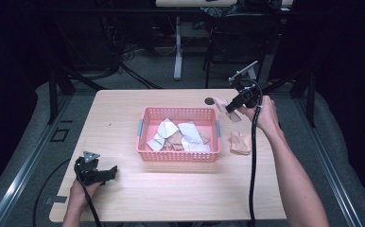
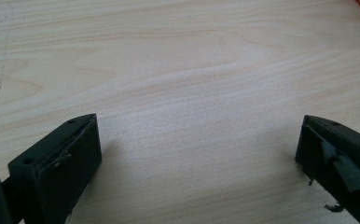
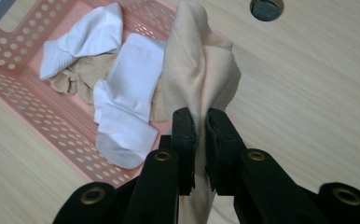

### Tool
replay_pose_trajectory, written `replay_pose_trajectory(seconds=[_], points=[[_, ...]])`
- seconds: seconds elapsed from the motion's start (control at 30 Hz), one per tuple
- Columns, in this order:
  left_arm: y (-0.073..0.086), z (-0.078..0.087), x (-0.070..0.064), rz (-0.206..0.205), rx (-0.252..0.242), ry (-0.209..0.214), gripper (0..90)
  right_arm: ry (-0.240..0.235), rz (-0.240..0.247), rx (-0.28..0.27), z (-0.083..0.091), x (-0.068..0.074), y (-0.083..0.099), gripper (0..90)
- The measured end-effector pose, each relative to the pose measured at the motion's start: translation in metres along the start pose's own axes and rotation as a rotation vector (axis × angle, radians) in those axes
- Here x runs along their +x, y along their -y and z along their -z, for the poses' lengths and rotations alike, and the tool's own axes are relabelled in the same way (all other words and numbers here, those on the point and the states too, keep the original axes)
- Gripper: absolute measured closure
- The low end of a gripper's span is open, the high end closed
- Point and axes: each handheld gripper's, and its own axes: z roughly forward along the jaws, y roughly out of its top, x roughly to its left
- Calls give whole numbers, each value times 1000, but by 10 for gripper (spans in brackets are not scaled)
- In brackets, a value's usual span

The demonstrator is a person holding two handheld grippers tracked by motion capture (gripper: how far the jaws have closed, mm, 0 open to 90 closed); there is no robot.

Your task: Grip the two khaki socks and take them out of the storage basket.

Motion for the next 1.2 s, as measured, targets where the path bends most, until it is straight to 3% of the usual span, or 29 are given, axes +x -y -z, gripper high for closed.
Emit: replay_pose_trajectory(seconds=[0.3, 0.57, 0.77, 0.93, 1.2], points=[[0, 0, 0, 1, 0, -1, 2, 25, -39, 8, 6, -22, 21, 820], [0, 0, 0, 2, 1, -2, 1, 29, -69, 17, -1, -33, 35, 818], [0, 0, 0, 2, 1, -2, 1, 38, -86, 37, -15, -41, 46, 818], [0, 0, 0, 2, 0, -2, 1, 15, -109, 76, -35, -47, 55, 818], [0, 0, 0, 2, 0, -2, 1, -5, -163, 85, -68, -53, 66, 818]])
